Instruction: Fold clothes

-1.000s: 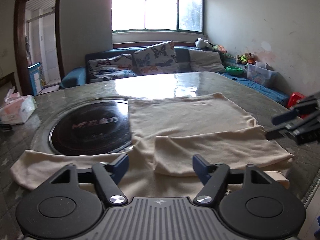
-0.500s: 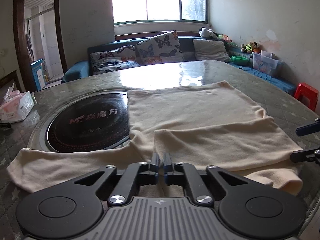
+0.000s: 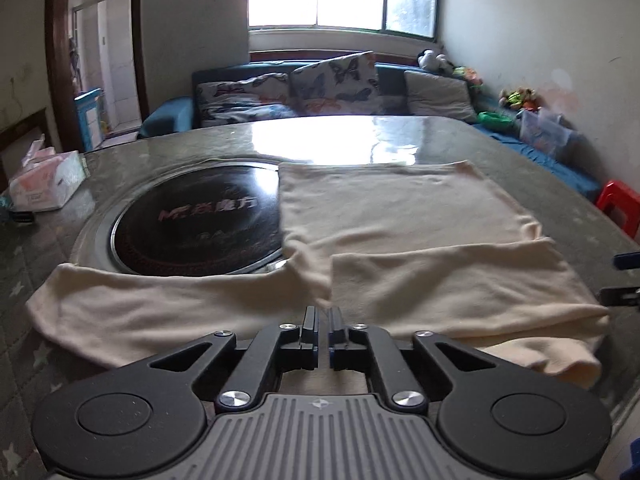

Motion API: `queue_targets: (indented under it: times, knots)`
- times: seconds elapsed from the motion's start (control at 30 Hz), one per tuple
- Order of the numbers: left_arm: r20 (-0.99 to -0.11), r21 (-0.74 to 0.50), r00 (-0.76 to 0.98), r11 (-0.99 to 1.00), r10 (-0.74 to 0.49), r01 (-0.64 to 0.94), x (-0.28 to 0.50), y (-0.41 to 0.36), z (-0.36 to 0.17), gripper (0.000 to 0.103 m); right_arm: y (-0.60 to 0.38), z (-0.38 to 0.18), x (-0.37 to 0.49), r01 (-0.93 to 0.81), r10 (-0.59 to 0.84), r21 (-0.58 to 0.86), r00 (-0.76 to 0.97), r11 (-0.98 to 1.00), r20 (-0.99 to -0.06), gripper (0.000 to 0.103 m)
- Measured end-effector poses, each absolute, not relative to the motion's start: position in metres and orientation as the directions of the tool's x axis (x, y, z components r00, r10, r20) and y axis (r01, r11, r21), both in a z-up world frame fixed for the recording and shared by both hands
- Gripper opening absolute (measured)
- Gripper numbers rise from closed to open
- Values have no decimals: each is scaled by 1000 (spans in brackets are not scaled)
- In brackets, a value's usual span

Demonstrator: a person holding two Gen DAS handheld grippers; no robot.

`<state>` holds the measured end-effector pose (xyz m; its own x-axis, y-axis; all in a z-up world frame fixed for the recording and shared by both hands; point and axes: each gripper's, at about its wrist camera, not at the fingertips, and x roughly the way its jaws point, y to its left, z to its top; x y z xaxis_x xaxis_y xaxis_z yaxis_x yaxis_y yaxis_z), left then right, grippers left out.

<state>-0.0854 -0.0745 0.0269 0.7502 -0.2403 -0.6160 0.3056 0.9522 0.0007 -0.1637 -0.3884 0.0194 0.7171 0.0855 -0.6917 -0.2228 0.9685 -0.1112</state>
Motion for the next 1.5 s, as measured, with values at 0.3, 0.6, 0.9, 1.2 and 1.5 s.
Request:
queue_targets:
  times: [0.3,0.6,0.9,1.2,1.5]
  knots:
    - [-571,-19,742,910,-350,415,-95,-92,33,7,-370,32,-144,-281,166,-70,731,957,-661,55]
    - [-597,-46,714,904,-365,424,-92,-88,22,11,-342,9,-108,-346,215,-56,693,937,-688,51]
    - [-581,-29,786,971,-209,237,-82,-36,27,45,-323,14,-118,-409,235,-100,688,907,-686,53]
    - [-574,-11,815,994,80,-106,-59,45,25,67,-306,11,-115,-444,244,-117,673,888,-698,57]
    - [-596,-39,773,954,217,-298,-34,96,17,71,-298,10,-110,-439,239,-114,669,891,-704,60]
